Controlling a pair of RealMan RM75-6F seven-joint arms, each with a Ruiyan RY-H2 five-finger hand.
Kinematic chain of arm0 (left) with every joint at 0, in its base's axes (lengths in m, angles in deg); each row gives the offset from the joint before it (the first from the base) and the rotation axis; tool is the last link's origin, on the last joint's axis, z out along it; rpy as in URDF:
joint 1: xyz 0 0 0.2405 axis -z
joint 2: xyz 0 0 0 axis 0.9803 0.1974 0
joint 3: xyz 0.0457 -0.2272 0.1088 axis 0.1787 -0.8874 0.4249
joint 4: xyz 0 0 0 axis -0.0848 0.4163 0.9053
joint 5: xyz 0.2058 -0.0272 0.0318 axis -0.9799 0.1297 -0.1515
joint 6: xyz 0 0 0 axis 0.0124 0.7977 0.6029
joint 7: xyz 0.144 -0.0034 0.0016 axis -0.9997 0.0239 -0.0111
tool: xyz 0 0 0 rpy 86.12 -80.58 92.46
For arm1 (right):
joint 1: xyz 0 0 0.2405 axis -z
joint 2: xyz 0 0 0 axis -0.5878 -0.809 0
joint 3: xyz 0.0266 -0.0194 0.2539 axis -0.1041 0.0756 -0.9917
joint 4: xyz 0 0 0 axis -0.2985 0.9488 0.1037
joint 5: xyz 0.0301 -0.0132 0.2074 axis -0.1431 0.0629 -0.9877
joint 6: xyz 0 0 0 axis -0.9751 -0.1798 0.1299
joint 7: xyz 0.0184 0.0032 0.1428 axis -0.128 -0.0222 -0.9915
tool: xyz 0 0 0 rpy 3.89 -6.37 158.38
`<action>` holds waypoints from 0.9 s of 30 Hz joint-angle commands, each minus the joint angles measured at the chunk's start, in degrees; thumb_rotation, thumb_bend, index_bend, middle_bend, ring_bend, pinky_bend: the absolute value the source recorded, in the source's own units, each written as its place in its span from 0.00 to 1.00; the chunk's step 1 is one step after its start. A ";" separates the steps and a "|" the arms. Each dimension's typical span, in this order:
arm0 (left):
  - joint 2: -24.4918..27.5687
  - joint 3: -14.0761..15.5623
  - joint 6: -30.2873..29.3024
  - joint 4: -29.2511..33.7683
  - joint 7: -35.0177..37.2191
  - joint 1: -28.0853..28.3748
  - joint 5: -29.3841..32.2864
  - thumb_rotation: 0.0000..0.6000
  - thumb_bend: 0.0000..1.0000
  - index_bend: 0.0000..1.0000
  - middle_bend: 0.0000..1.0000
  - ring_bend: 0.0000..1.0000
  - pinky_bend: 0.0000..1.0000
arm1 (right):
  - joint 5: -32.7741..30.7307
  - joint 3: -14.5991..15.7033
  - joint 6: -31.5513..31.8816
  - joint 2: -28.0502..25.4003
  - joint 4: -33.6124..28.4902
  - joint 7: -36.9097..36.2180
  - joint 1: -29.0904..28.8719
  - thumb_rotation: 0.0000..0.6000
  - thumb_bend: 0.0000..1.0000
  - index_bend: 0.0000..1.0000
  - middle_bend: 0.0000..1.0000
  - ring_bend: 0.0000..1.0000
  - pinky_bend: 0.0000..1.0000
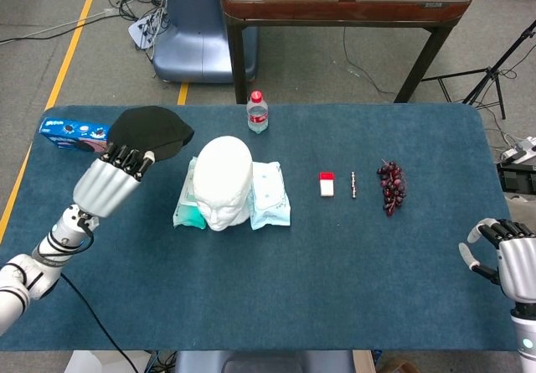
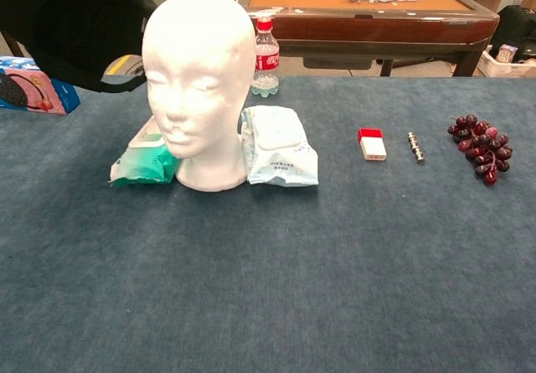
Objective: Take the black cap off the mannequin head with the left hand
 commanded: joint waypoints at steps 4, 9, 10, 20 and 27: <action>-5.10 5.43 -6.95 -13.55 8.74 -3.88 -1.83 1.00 0.56 0.65 0.75 0.62 0.68 | -0.32 -0.07 -0.45 0.04 -0.06 0.24 -0.15 1.00 0.29 0.60 0.52 0.46 0.48; -6.05 8.57 -8.22 -17.84 10.60 -5.82 -2.80 1.00 0.56 0.65 0.75 0.62 0.68 | -0.13 -0.01 -0.18 0.06 -0.06 0.22 -0.06 1.00 0.29 0.60 0.52 0.46 0.48; -6.08 9.33 -8.01 -18.28 10.54 -6.37 -2.95 1.00 0.56 0.65 0.75 0.61 0.68 | -0.13 -0.01 -0.17 0.07 -0.03 0.24 -0.05 1.00 0.29 0.60 0.52 0.46 0.48; -2.93 12.65 1.53 -7.82 0.69 -11.95 -0.33 1.00 0.56 0.65 0.71 0.58 0.68 | -0.19 0.06 -0.38 0.07 -0.13 0.50 -0.08 1.00 0.29 0.60 0.52 0.46 0.48; 4.76 14.69 7.61 11.69 -11.80 -16.21 1.84 1.00 0.56 0.61 0.69 0.55 0.68 | -0.34 0.05 -0.50 0.01 -0.20 0.54 -0.06 1.00 0.29 0.60 0.52 0.46 0.48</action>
